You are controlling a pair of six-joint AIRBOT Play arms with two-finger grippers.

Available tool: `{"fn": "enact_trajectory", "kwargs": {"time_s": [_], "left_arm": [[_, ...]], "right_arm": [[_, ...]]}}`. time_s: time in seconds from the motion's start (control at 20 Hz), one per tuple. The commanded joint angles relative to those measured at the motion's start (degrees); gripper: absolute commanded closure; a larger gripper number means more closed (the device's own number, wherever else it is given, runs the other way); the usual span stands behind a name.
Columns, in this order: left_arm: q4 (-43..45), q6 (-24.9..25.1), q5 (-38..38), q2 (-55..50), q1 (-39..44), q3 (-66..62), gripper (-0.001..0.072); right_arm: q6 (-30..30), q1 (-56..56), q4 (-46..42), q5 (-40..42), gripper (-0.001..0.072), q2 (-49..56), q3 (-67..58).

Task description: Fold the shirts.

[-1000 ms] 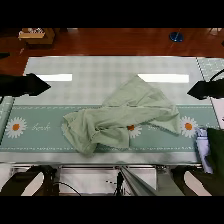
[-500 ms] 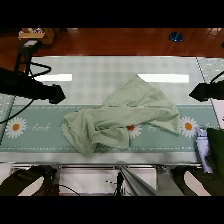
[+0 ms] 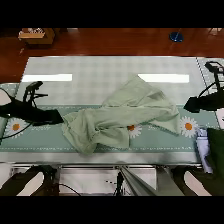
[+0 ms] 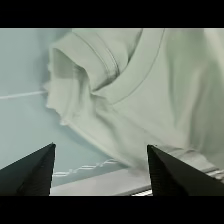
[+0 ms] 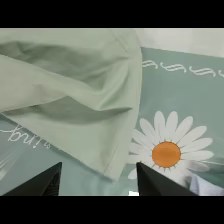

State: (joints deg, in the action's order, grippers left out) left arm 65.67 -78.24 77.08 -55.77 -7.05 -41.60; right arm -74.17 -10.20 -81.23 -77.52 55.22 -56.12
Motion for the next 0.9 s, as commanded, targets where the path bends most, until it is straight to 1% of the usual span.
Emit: {"fn": "enact_trajectory", "kwargs": {"time_s": [0.0, 0.1, 0.35, 0.45, 0.65, 0.7, 0.75, 0.8, 0.85], "left_arm": [[-9.97, 5.81, -1.14, -0.83, -8.41, 9.57, -0.0002], [-7.32, 5.79, -2.16, -1.95, -8.61, 11.69, -0.0002], [-7.23, 5.79, -3.76, -5.33, -8.5, 12.17, -0.0002], [-7.67, 5.79, -5.95, -7.08, -8.09, 12.17, -0.0002], [-8.79, 5.77, -9.07, -14.1, -4.26, 12.15, 0.0001], [-9.49, 5.75, -10.29, -15.87, -2.95, 12.11, 0.0021], [-10.43, 5.73, -11.3, -17.25, -1.84, 12.04, 0.0185], [-10.97, 5.46, -12.72, -18.38, -0.87, 11.96, 0.0435], [-11.37, 5.14, -14.12, -19.02, -0.28, 11.93, 0.057]], "right_arm": [[0.33, 0.0, 0.15, 4.52, 0.0174, 0.02, 3.72], [0.33, 0.0, 0.31, 5.81, 0.0174, 0.02, 3.74], [0.33, 0.0, 0.35, 6.43, 0.0174, 0.02, 3.74], [0.33, 0.0, 0.33, 6.47, 0.0174, 0.02, 3.74], [-0.13, 0.0, 0.33, 6.36, 0.0174, 0.02, 3.74], [-0.33, 0.0, 0.33, 6.36, 0.0174, 0.02, 3.74], [-0.72, 0.0, 0.33, 6.34, 0.0174, 0.02, 3.74], [-1.01, 0.0, 0.33, 6.29, 0.0174, 0.02, 3.74], [-1.29, 0.0, 0.33, 6.21, 0.0174, 0.02, 3.74]]}}
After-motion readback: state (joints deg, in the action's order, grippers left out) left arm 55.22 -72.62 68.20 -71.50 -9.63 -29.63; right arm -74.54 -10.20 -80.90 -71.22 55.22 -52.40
